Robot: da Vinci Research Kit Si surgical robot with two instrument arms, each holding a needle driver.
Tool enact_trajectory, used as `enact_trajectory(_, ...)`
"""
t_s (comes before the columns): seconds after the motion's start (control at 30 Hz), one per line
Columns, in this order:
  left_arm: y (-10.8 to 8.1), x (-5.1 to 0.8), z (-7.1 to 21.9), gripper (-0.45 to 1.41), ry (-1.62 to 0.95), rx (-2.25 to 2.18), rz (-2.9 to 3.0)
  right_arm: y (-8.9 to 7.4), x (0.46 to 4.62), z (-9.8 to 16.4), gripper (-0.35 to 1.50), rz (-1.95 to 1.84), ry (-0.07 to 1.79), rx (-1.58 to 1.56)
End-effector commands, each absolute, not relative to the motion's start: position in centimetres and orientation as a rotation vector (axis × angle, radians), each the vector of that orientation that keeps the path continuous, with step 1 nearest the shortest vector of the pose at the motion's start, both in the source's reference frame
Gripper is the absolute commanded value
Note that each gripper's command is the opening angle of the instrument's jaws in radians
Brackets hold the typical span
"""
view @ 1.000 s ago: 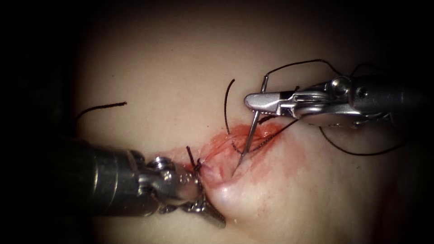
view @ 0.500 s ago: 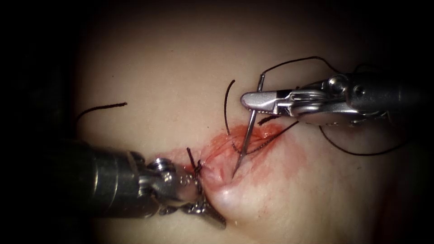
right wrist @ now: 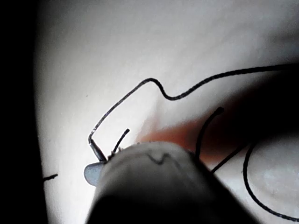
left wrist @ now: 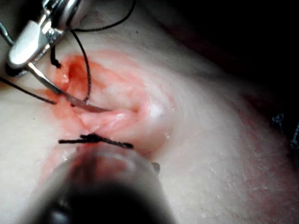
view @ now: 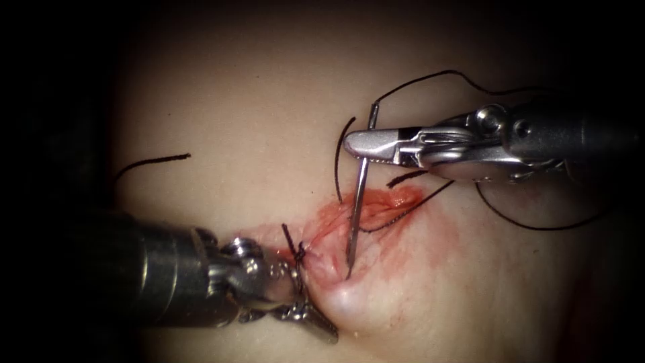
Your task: Wound Closure
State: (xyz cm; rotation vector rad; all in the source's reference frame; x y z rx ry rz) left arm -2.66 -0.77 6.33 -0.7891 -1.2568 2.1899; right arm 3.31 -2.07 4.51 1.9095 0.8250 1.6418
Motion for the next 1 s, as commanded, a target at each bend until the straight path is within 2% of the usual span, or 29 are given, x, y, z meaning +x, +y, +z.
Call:
enact_trajectory(0.03,-0.79,-2.71,6.39,-0.45,-1.257,-0.789,2.19,-2.05,3.38,4.52,-0.35,1.639,0.828,1.912)
enact_trajectory(1.0,-0.78,-2.7,6.38,-0.45,-1.259,-0.789,2.19,-1.99,3.16,4.46,-0.35,1.649,0.775,1.899)
